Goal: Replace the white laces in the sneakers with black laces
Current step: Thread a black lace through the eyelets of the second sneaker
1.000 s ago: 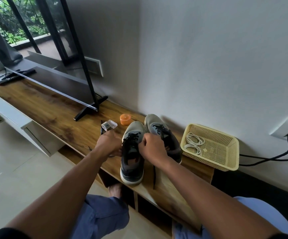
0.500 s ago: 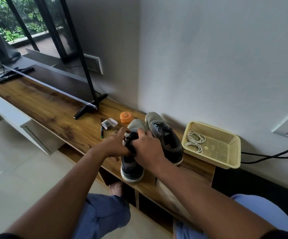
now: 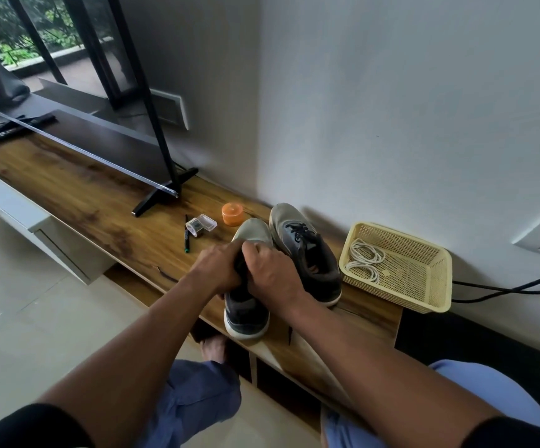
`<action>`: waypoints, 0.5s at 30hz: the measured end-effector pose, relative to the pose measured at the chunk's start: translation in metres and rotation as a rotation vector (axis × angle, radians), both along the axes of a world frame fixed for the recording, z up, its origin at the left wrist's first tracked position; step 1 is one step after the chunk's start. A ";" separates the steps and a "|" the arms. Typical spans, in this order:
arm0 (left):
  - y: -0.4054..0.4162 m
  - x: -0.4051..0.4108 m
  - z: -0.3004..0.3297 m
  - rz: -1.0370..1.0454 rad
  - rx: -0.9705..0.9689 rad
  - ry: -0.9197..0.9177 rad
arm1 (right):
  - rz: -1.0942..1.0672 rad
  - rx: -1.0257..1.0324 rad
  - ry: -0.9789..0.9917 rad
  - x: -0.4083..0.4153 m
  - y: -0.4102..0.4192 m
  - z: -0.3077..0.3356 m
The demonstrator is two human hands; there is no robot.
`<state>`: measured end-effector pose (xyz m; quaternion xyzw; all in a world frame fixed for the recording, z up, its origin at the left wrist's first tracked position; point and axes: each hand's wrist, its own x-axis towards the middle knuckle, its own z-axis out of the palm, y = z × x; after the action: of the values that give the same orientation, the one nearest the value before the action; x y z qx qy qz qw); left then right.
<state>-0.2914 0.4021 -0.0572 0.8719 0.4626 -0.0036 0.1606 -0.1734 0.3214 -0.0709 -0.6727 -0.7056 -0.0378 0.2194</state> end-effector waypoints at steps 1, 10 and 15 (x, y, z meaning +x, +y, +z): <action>0.000 -0.001 -0.002 0.004 0.006 -0.013 | 0.004 0.022 0.013 0.001 0.001 0.000; 0.001 -0.009 -0.021 -0.008 0.086 -0.136 | -0.401 0.035 0.805 0.008 0.008 0.009; -0.001 -0.007 -0.021 -0.011 0.101 -0.143 | -0.441 0.016 0.807 0.010 0.006 0.010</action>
<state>-0.2982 0.4013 -0.0787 0.8795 0.4447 0.0810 0.1493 -0.1635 0.3276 -0.0607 -0.7659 -0.4036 0.1761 0.4686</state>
